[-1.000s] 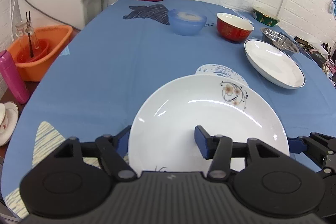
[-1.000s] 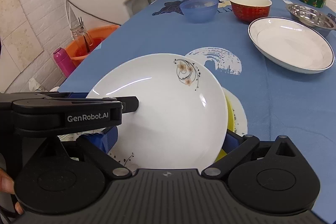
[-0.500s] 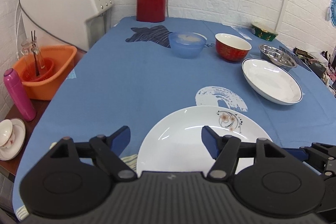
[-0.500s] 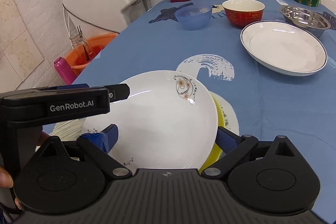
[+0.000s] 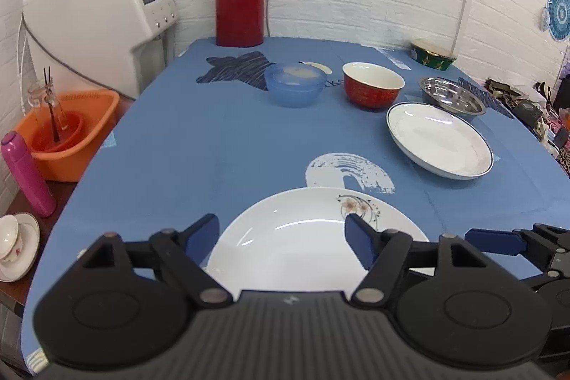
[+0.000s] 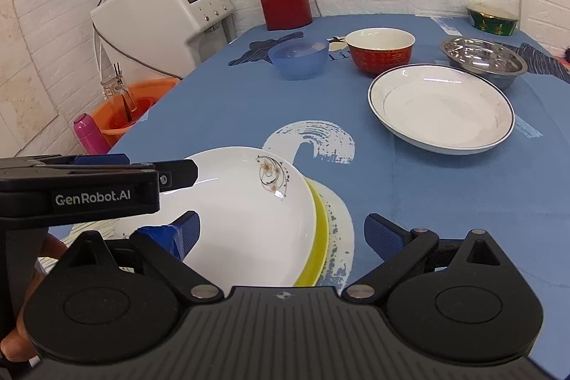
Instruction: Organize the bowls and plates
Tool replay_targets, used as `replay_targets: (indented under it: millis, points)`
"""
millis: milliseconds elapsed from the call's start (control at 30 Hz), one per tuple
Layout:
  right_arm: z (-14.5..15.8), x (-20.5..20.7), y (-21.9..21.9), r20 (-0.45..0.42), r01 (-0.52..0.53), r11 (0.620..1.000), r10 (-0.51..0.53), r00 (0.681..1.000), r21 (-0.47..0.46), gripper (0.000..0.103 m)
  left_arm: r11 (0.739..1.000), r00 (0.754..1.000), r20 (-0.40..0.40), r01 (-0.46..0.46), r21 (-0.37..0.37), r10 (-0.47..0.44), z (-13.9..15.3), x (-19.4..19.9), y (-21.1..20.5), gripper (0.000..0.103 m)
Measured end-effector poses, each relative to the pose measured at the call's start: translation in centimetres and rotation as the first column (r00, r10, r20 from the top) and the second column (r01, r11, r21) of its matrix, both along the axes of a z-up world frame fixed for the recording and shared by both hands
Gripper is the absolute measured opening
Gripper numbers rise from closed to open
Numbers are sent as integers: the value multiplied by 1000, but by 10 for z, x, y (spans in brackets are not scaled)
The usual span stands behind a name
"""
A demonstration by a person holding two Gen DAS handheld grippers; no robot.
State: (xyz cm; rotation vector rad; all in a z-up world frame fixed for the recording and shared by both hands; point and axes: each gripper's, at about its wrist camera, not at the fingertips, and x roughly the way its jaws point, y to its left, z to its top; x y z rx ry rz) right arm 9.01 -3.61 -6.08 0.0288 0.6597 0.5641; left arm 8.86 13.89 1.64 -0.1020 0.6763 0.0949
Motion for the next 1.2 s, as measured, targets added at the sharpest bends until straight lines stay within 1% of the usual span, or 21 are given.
replay_targets:
  millis: [233,367,467,633,767,967,1067,1200]
  points:
    - [0,6,-21,0,30,999,-30,1000,19,87,1000,999,-14,30,0,-30,2,14,-17,72]
    - [0,16,-42,-4,62,997,-62,998,34,87,999,998,-36,53,4,-53,4,33,-28,72]
    - [1,28,-63,5,112,993,-112,994,29,87,997,996,-48,75,9,-74,6,51,-37,72]
    - [7,59,-103,20,212,977,-212,977,20,87,992,989,-80,126,-9,-126,9,97,-51,72]
    - [11,96,-121,33,265,964,-265,964,-1,87,985,978,-118,165,-48,-170,9,148,-63,72]
    - [-2,144,-125,-6,255,966,-256,967,-27,86,977,961,-192,182,-114,-201,-8,214,-76,72]
    - [-8,160,-123,-21,253,967,-254,967,-40,86,976,952,-223,188,-113,-209,-18,234,-85,72]
    - [-14,177,-117,-37,235,971,-237,971,-45,86,973,944,-242,203,-108,-224,-27,251,-94,72]
